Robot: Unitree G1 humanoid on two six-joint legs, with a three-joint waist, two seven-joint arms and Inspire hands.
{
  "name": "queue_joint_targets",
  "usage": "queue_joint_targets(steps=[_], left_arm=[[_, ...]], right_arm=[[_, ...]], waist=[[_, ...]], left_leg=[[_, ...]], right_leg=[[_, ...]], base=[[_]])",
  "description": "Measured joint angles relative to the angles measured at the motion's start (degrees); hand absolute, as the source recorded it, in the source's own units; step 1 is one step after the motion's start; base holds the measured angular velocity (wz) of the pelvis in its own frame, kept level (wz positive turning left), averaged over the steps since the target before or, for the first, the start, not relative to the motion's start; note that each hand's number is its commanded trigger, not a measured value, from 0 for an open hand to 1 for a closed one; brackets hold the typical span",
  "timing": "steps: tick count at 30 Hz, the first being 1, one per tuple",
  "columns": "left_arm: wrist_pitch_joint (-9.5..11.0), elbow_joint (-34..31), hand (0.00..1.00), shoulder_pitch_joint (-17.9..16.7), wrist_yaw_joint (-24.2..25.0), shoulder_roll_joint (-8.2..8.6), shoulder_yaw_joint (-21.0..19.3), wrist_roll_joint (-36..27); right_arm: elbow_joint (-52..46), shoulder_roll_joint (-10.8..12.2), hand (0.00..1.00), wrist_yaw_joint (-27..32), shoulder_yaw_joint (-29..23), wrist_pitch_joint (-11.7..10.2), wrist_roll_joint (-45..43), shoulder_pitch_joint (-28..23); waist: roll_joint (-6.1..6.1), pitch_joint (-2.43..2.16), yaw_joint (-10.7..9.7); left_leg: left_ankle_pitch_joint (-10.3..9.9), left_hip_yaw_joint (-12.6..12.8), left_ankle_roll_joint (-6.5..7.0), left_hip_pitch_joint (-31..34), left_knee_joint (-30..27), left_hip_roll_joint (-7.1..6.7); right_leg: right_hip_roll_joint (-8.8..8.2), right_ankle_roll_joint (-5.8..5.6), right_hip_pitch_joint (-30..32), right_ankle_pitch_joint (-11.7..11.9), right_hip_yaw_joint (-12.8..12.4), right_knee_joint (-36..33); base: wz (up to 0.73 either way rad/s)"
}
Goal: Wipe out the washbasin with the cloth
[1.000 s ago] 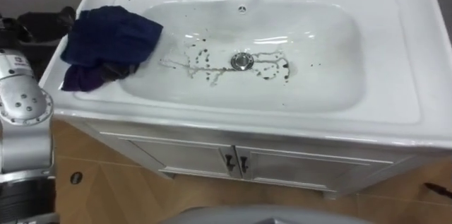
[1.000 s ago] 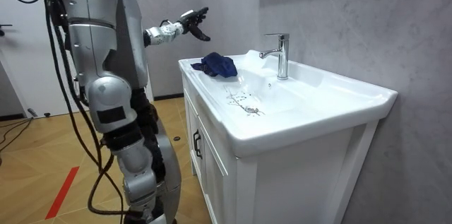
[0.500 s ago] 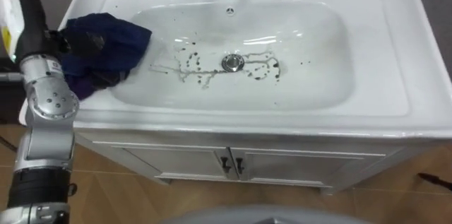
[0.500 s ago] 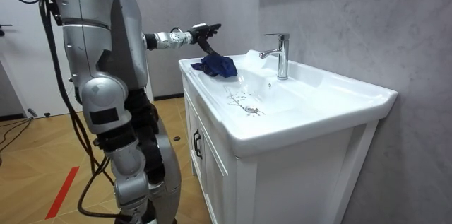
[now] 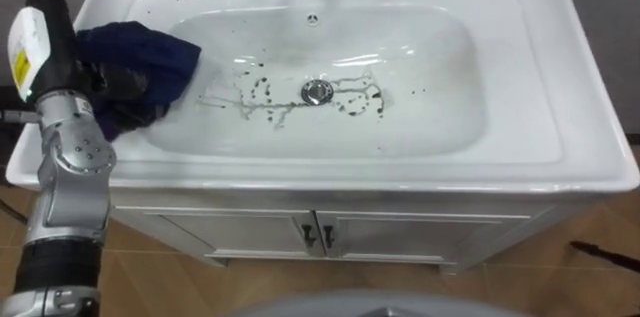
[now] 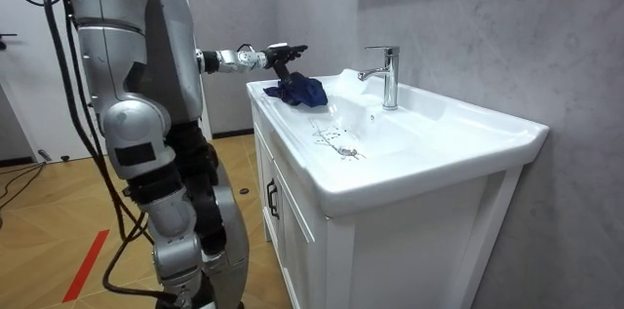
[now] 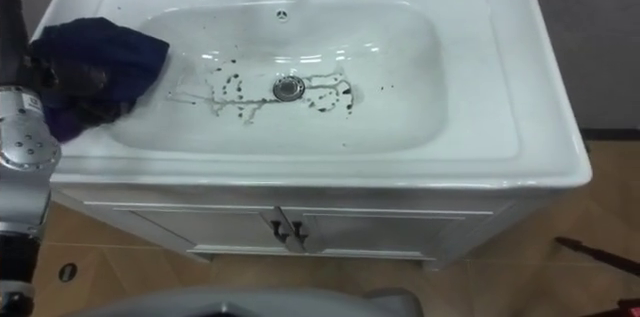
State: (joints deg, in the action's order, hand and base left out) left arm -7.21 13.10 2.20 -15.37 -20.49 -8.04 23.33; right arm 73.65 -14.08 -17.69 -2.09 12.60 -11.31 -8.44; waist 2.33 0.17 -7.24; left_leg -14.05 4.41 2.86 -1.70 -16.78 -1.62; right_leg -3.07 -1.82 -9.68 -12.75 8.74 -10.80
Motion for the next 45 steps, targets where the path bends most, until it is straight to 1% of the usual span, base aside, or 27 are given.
queue_joint_targets(steps=[3,5,7,10,13,16,18,20,22,24,29,30,31,33,38,40,43,45], left_arm=[[-0.13,1.08,0.0,0.0,1.02,0.25,0.04,1.72],[-0.55,2.06,0.0,0.0,1.07,1.14,0.33,2.14],[-1.52,3.52,0.0,0.0,1.07,2.28,2.03,2.14],[-1.97,5.22,0.0,-0.01,1.55,3.01,2.7,2.14],[-2.06,5.96,0.0,0.01,2.1,3.06,2.68,2.14],[-2.06,7.34,0.0,0.01,2.25,3.06,2.65,2.17],[-1.8,7.95,0.0,0.16,2.35,3.06,2.67,2.19],[-1.48,9.79,0.0,0.81,2.35,3.06,2.66,2.18],[-1.42,10.21,0.0,1.51,2.34,3.06,2.66,2.18],[-1.2,11.01,0.0,2.2,2.23,3.05,2.64,2.18],[-0.48,11.38,0.0,2.2,1.79,3.0,2.38,2.22],[0.09,11.65,0.0,2.2,1.45,2.99,2.22,2.23],[0.22,11.69,0.0,2.19,0.93,2.99,2.17,2.22],[0.31,11.69,0.0,2.2,0.46,2.99,1.95,2.25],[0.3,11.69,0.0,2.18,-0.44,2.99,1.79,3.5],[0.27,11.69,0.0,2.18,-0.46,3.0,1.63,4.11],[-0.03,11.81,0.0,2.17,-0.47,2.99,1.25,7.37],[-0.07,12.58,0.0,2.17,-0.55,3.0,1.25,8.74]], right_arm=[[-0.2,0.03,0.0,-0.04,-0.42,0.06,-0.14,-0.12],[-0.27,0.02,0.0,0.0,-0.4,0.23,-0.23,-0.11],[-0.1,0.04,0.0,0.08,-0.39,1.07,-0.16,-0.31],[-0.14,0.04,0.0,0.3,-0.43,1.25,-0.2,-0.55],[-0.13,0.04,0.0,0.21,-0.45,1.26,-0.17,-0.68],[-0.15,-0.02,0.0,-0.02,-0.45,1.12,0.04,-0.55],[-0.39,-0.07,0.0,-0.02,-0.42,1.04,1.11,-0.43],[-0.72,-0.17,0.0,0.01,-0.39,0.86,2.15,-0.39],[-0.88,-0.18,0.0,0.2,-0.38,0.04,3.32,-0.42],[-0.92,-0.19,0.0,0.57,-0.36,-0.12,4.16,-0.48],[-1.06,-0.48,0.0,1.54,-0.38,-0.58,4.99,-0.56],[-1.05,-0.52,0.0,1.72,-0.4,-0.61,5.64,-0.67],[-1.06,-0.51,0.0,1.97,-0.41,-0.67,6.55,-0.82],[-1.17,-0.51,0.0,2.16,-0.42,-0.68,6.69,-1.14],[-2.66,-0.45,0.0,3.7,-0.44,-0.63,6.49,-2.02],[-2.78,-0.43,0.0,3.93,-0.44,-0.53,6.49,-2.17],[-3.22,-0.38,0.0,3.87,-1.81,0.01,6.43,-2.39],[-3.41,-0.37,0.0,3.92,-2.58,0.09,6.32,-2.43]], waist=[[0.14,-0.07,-0.43],[0.33,-0.1,-0.64],[0.44,-0.08,-0.63],[0.32,-0.07,-0.6],[0.28,-0.08,-0.59],[0.31,-0.07,-0.36],[0.1,0.03,-0.39],[-0.11,0.13,-0.25],[-0.14,0.14,-0.3],[-0.19,0.14,-0.12],[-0.82,0.11,-0.1],[-1.01,0.11,-0.1],[-1.23,0.11,-0.09],[-1.44,0.07,-0.05],[-1.5,-0.3,0.0],[-1.55,-0.35,0.05],[-1.46,-0.41,0.18],[-1.26,-0.55,0.25]], left_leg=[[0.0,0.21,0.01,0.03,-0.01,0.02],[0.03,0.29,0.0,0.29,0.0,0.03],[0.04,0.21,-0.02,0.31,0.01,0.09],[0.04,0.34,-0.02,0.21,-0.02,0.19],[0.06,0.39,-0.06,0.05,0.04,0.24],[0.06,1.14,-0.07,-0.01,0.08,0.43],[0.06,1.32,-0.07,-0.02,0.08,0.47],[0.05,1.53,-0.07,0.18,-0.04,0.55],[0.04,1.6,-0.07,1.24,-0.75,0.65],[0.06,1.67,-0.08,1.79,-1.02,0.78],[0.15,1.66,-0.21,2.27,-1.2,0.9],[0.16,1.67,-0.23,2.25,-1.2,0.92],[0.17,1.67,-0.25,2.25,-1.2,0.93],[0.18,1.68,-0.26,2.25,-1.19,0.92],[0.19,1.77,-0.27,2.21,-0.92,0.9],[0.2,1.73,-0.28,2.2,-0.87,0.91],[0.19,1.75,-0.29,2.27,-0.88,0.96],[0.19,1.75,-0.29,2.42,-0.88,0.96]], right_leg=[[0.01,0.01,0.14,0.01,-0.41,-0.07],[0.02,0.01,0.61,0.0,-0.68,-0.42],[0.07,0.01,0.71,0.0,-0.73,-0.93],[0.14,0.01,0.85,0.0,-0.9,-0.92],[0.19,0.01,0.72,0.0,-1.04,-0.93],[0.25,0.02,0.71,0.0,-1.65,-0.91],[0.31,0.02,0.72,0.0,-2.31,-0.95],[0.32,0.02,0.72,0.0,-2.34,-0.99],[0.39,0.1,1.38,0.05,-2.34,-0.99],[0.52,0.27,1.76,0.15,-2.46,-0.99],[0.63,0.35,2.66,0.18,-2.59,-0.98],[0.66,0.36,2.68,0.18,-2.63,-0.91],[0.68,0.36,2.69,0.18,-2.66,-0.85],[0.68,0.37,2.78,0.17,-2.69,-0.8],[0.7,0.37,2.88,0.17,-2.92,-0.74],[0.71,0.37,2.88,0.17,-2.84,-0.74],[0.74,0.37,3.02,0.17,-2.85,-0.86],[0.74,0.37,3.19,0.17,-2.86,-0.93]], base=[[-0.06],[-0.03],[0.0],[-0.01],[-0.01],[-0.1],[-0.06],[-0.05],[0.0],[-0.02],[0.0],[0.0],[0.0],[0.0],[0.0],[0.0],[0.0],[0.0]])
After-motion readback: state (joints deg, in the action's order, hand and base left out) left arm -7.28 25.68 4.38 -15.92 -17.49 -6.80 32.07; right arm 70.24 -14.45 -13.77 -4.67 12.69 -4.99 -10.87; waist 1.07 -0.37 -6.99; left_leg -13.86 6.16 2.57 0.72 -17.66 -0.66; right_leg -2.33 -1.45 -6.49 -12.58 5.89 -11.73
